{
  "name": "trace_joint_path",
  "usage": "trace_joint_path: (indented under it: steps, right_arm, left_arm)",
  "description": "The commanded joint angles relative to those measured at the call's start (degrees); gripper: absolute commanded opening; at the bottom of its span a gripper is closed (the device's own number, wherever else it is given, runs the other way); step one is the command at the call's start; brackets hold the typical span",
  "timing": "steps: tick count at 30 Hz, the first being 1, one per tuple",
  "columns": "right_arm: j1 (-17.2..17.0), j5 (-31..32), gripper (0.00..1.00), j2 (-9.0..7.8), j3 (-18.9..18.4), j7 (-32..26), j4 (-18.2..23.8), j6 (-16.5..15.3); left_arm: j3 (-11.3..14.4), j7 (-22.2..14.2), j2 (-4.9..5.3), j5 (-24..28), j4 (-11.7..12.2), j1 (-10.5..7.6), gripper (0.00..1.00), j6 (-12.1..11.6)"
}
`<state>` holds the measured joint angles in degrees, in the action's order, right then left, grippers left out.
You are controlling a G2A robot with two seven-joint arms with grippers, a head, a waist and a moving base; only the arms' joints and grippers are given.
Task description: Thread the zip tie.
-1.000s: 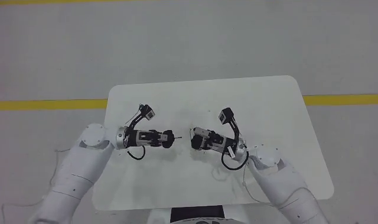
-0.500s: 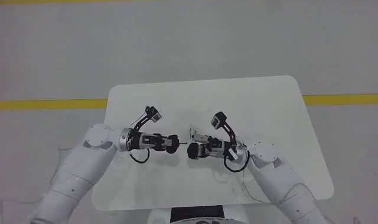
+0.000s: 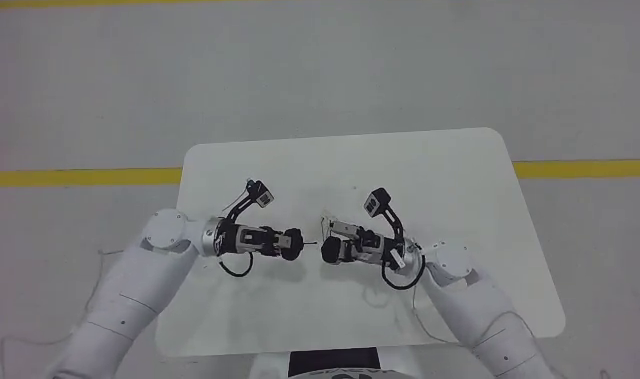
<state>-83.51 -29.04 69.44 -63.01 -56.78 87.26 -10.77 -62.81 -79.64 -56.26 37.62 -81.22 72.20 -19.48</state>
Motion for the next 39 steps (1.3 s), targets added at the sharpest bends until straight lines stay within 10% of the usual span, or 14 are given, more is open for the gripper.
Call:
trace_joint_path:
  steps: [1,24,39]
  right_arm:
    - [0.0,0.2,0.44,-0.05,0.1,-0.1,0.0,-0.4]
    - [0.3,0.3,0.16,-0.22,1.9,1.2,0.2,-4.6]
    - [0.2,1.1,0.15,-0.58,2.3,1.2,1.0,-5.2]
  left_arm:
    - [0.0,0.0,0.00,0.0,0.0,0.00,0.00,0.0]
    - [0.0,0.0,0.00,0.0,0.0,0.00,0.00,0.0]
    - [0.0,0.0,0.00,0.0,0.0,0.00,0.00,0.0]
